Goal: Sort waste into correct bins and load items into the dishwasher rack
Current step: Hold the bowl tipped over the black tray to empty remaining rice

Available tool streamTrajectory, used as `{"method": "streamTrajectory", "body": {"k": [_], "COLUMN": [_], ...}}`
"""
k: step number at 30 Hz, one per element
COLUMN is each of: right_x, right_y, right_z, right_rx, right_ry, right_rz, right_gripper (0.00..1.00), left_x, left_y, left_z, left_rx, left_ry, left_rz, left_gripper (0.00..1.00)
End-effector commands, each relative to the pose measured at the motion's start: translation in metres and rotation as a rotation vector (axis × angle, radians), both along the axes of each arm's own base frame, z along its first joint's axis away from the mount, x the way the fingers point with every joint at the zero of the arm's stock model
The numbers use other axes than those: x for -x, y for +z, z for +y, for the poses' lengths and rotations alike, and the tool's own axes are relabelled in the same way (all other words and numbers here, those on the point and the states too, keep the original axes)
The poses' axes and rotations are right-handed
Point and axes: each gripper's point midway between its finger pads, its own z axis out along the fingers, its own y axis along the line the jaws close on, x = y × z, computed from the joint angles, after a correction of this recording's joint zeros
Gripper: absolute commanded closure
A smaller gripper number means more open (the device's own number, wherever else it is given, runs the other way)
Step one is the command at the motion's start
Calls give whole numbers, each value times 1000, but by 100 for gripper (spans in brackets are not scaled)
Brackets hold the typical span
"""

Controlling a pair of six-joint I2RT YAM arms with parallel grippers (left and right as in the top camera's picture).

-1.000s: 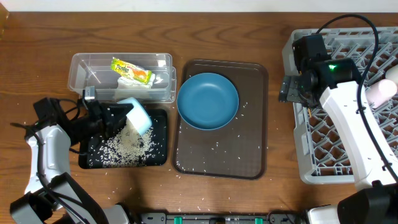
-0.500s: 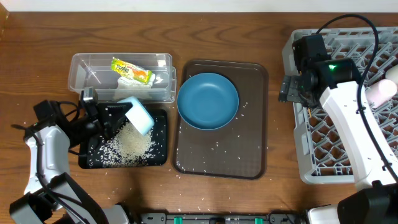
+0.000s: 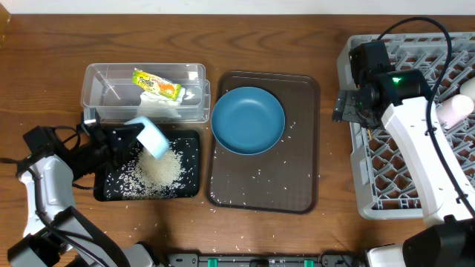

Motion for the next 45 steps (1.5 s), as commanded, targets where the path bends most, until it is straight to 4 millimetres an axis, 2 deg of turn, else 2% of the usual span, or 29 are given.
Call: {"method": "streamTrajectory", "body": {"k": [1,6,9,16,20,25,35,37,39,45], "right_x": [-3,-3,-3,-3,-3,-3,-3,-3,-3,-3], "right_y": [6,6,6,6,6,6,6,6,6,6], "right_z": [-4,-4,-4,-4,-4,-4,-4,-4,-4,-4], "right_rx": [16,16,16,16,16,16,16,16,16,16], "right_ry": [-2,-2,-2,-2,-2,-2,-2,-2,-2,-2], "right_rz": [-19,-19,-19,-19,-19,-19,-19,-19,-19,-19], "right_gripper": [1,1,1,1,1,1,1,1,1,1], "left_x": [3,8,11,23,20,20,19,15,15,17], "left_y": [-5,-11,-30,-47,-56,-40,-30,-36,-43,-39], "left_z": [0,-5,-3,-13,-9,-15,-16,-12,-10,-13], "left_rx": [-35,-30,-99,-65,-118,-15,29,-32,-52,-31], "left_ry": [-10,-17,-18,-25,-21,-22,-21,-22,-16,-22], "left_rz": [-28,-13,35,73,36,-3,-42,-67,-21,-39], "left_gripper": [94,94,94,94,94,94,94,94,94,94]}}
